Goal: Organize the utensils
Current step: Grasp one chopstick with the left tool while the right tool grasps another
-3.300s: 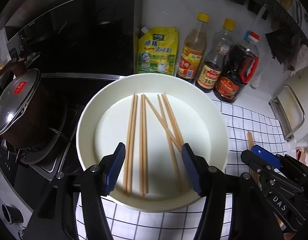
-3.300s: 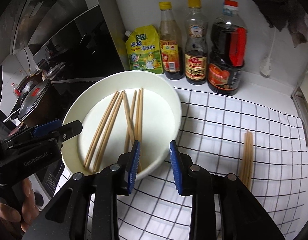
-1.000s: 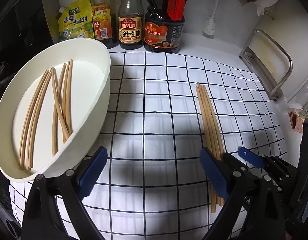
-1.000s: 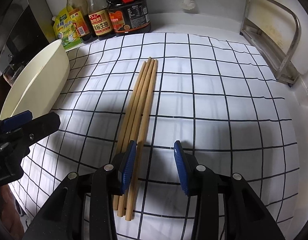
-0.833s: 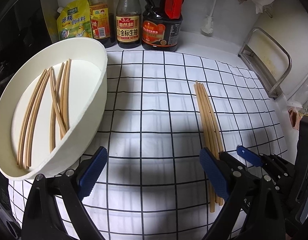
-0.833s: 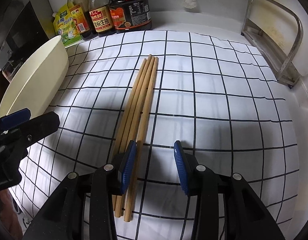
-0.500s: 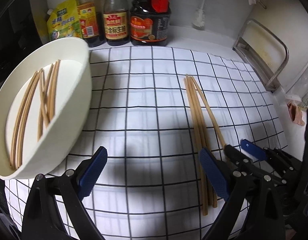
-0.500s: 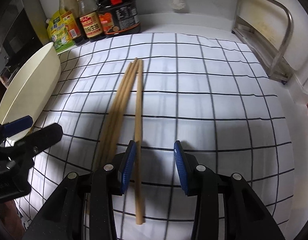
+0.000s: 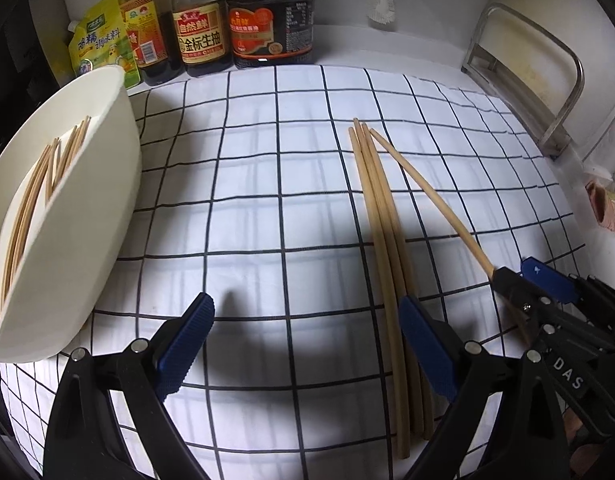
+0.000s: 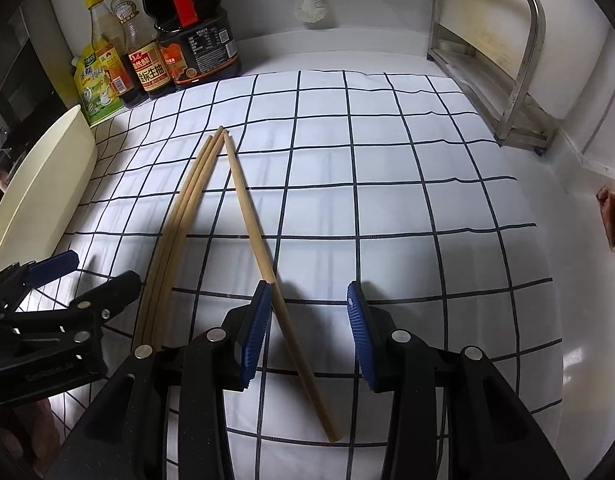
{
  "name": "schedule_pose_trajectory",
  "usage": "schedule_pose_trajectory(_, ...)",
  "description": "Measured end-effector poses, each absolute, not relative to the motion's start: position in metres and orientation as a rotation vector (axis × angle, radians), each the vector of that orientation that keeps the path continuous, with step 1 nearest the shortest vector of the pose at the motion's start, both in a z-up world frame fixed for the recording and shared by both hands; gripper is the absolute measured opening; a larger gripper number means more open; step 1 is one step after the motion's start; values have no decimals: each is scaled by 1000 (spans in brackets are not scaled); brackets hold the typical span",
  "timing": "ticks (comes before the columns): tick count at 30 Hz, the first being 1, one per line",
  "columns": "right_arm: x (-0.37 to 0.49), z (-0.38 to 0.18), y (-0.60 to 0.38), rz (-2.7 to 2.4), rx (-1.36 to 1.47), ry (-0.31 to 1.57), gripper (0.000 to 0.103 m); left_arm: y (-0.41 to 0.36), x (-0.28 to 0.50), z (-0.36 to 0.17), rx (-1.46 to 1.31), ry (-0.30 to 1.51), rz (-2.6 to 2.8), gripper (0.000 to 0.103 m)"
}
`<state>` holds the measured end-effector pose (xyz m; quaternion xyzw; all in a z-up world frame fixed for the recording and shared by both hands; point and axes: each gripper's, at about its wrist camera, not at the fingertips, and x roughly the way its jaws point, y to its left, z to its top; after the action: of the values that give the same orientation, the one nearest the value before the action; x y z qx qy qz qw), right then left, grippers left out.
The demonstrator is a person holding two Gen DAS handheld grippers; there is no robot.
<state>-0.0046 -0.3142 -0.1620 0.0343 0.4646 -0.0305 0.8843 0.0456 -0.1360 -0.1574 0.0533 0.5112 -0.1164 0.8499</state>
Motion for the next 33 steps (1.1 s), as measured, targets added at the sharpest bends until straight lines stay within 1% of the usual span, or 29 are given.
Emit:
schedule_pose_trajectory(11, -2, -163, -309, -49, 53, 963, 38, -137, 43, -165, 122, 1080, -232, 93)
schedule_pose_trajectory(26, 5, -166, -299, -31, -43, 957, 38, -140, 50, -168, 145, 1085, -175, 91)
schedule_pose_trajectory(29, 8, -166, -297, -31, -66, 948, 38, -142, 51, -167, 133, 1087, -191, 83)
schedule_pose_trajectory(31, 10, -166, -296, -24, -77, 945, 37, -144, 51, -165, 133, 1084, -205, 71)
schedule_pose_trajectory(32, 11, -166, -295, -19, -80, 944, 35, -146, 51, -163, 137, 1082, -215, 67)
schedule_pose_trajectory(33, 11, -166, -294, -12, -84, 944, 31, -147, 50, -163, 139, 1081, -223, 59)
